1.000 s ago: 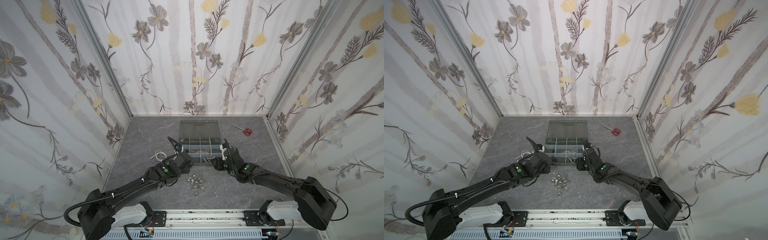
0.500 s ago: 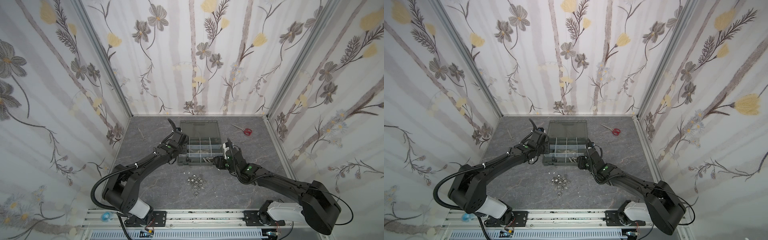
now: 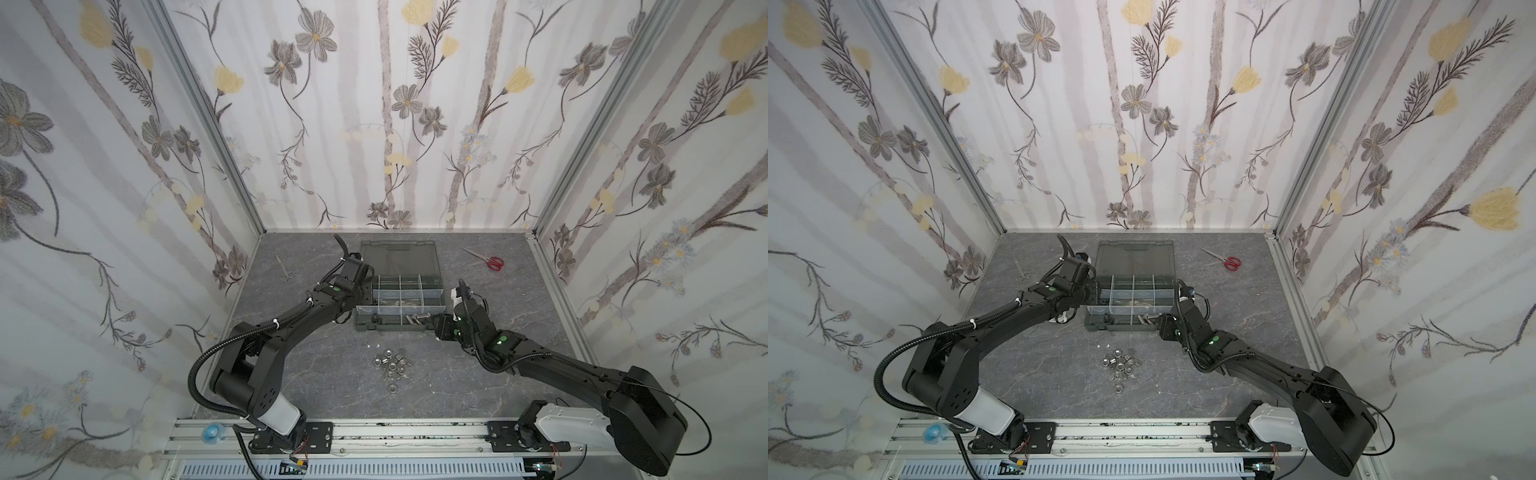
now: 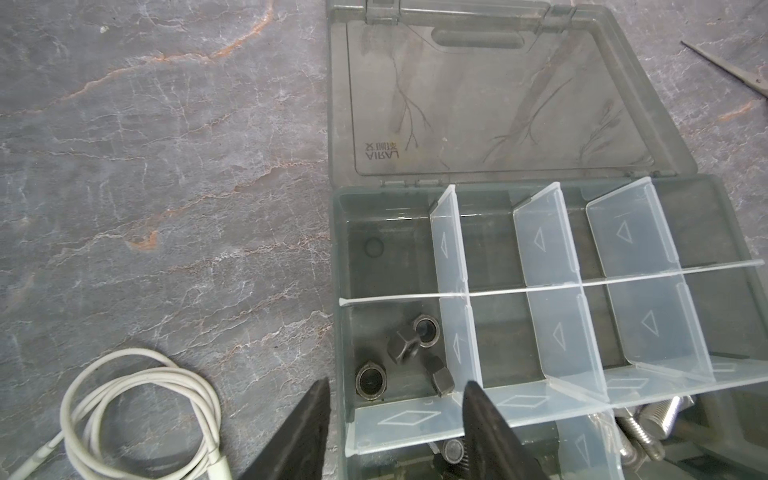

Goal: Sort the screws and nuts into containers
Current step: 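Carry the black nut over a box compartment and open the left gripper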

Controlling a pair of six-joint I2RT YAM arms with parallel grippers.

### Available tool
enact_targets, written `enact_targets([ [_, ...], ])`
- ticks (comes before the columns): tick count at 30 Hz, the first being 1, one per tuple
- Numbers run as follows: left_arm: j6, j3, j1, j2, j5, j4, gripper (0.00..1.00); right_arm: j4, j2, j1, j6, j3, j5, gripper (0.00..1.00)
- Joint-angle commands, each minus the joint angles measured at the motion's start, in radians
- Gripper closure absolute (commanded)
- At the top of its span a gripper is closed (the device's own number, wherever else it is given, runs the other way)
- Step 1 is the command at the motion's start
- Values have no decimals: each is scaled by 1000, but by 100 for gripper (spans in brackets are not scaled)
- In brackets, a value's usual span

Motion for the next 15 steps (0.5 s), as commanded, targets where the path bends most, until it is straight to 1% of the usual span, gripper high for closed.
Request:
enact_targets([
  [1, -26, -15, 11, -34, 2, 26, 43, 19, 15, -1, 6, 13, 1, 47],
  [3, -55, -39, 15, -68, 5, 31, 43, 15, 24, -1, -7, 22, -12, 47],
  [9, -151, -124, 18, -164, 87, 47, 42, 4, 52, -2, -49, 46, -29, 47],
  [12, -202, -182, 18, -210, 77, 51, 42, 23, 66, -2, -56, 50, -38, 47],
  [15, -234, -247, 18, -274, 66, 59, 38, 44, 83, -2, -61, 53, -61, 47],
])
